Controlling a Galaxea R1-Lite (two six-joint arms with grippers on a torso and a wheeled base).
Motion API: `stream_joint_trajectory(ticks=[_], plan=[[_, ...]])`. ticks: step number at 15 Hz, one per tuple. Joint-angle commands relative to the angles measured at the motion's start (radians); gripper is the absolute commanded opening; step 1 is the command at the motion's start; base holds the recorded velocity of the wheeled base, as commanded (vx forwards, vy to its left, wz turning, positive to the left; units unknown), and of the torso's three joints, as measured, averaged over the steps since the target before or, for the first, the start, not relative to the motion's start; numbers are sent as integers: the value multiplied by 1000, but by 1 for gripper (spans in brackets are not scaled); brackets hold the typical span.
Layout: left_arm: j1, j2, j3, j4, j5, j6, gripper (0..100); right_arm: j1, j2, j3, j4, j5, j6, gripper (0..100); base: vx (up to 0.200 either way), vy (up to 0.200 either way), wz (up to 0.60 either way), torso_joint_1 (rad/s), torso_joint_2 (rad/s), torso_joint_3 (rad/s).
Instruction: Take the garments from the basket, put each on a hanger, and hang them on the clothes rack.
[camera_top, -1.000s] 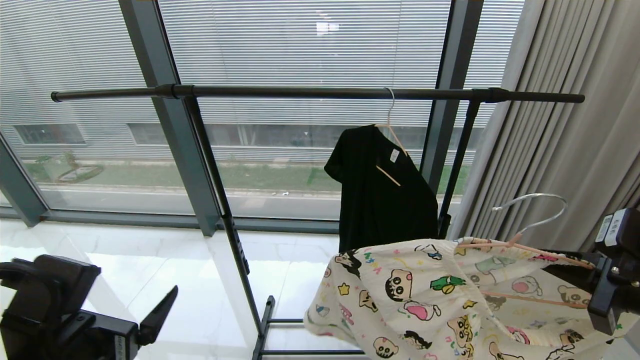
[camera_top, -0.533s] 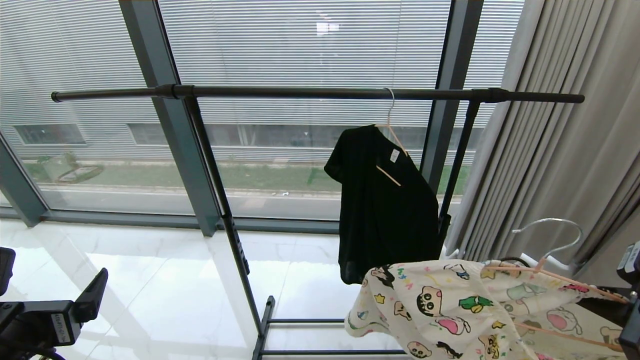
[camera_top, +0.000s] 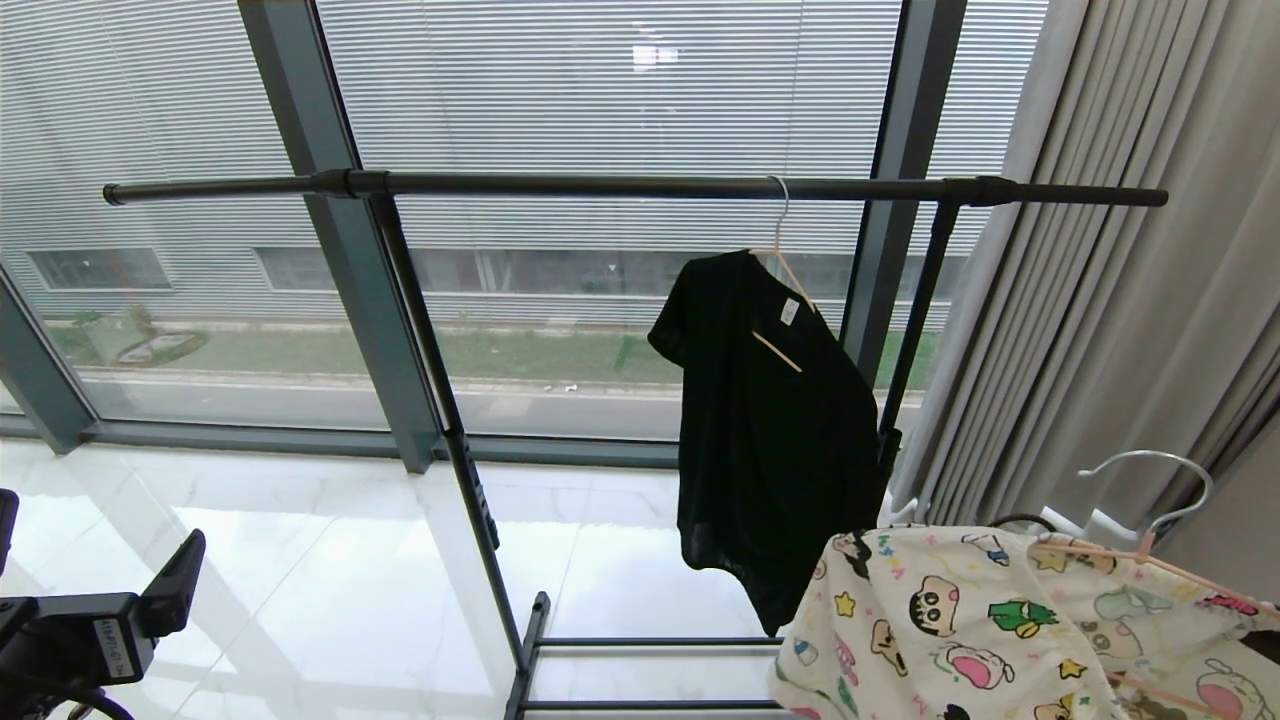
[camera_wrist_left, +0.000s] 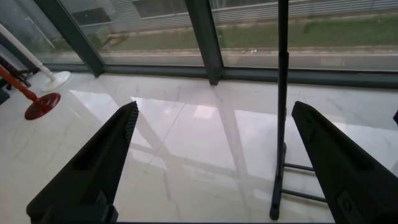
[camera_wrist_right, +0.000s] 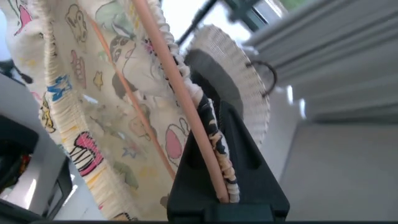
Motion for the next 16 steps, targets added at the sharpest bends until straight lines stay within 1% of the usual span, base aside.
stream_joint_trajectory(ticks=[1, 2, 4, 5, 8, 9, 11, 13, 14, 16], plan=[[0, 8, -1, 0, 0, 0, 100, -22, 19, -4, -2, -40, 19, 0, 0, 0, 0, 0, 0, 0], [0, 8, 1, 0, 0, 1, 100, -33, 31, -5, -3, -87, 43, 0, 0, 0, 0, 0, 0, 0], [0, 16, -1, 0, 0, 3, 100, -53, 77, -24, -5, -144, 102, 0, 0, 0, 0, 0, 0, 0], [0, 16, -2, 0, 0, 4, 100, -64, 111, -54, -5, -168, 135, 0, 0, 0, 0, 0, 0, 0], [0, 16, -2, 0, 0, 6, 100, -59, 261, -209, -7, -175, 256, 0, 0, 0, 0, 0, 0, 0], [0, 16, -2, 0, 0, 8, 100, -59, 310, -266, -7, -178, 263, 0, 0, 0, 0, 0, 0, 0], [0, 16, -2, 0, 0, 12, 100, -39, 370, -340, -22, -178, 271, 0, 0, 0, 0, 0, 0, 0], [0, 16, -2, 0, -1, 12, 100, -19, 409, -381, -25, -178, 293, 0, 0, 0, 0, 0, 0, 0], [0, 16, -4, 0, -1, 12, 100, -2, 432, -409, -33, -179, 320, 0, 0, 0, 0, 0, 0, 0], [0, 16, -13, 0, -1, 12, 100, 22, 444, -427, -34, -188, 335, 0, 0, 0, 0, 0, 0, 0]])
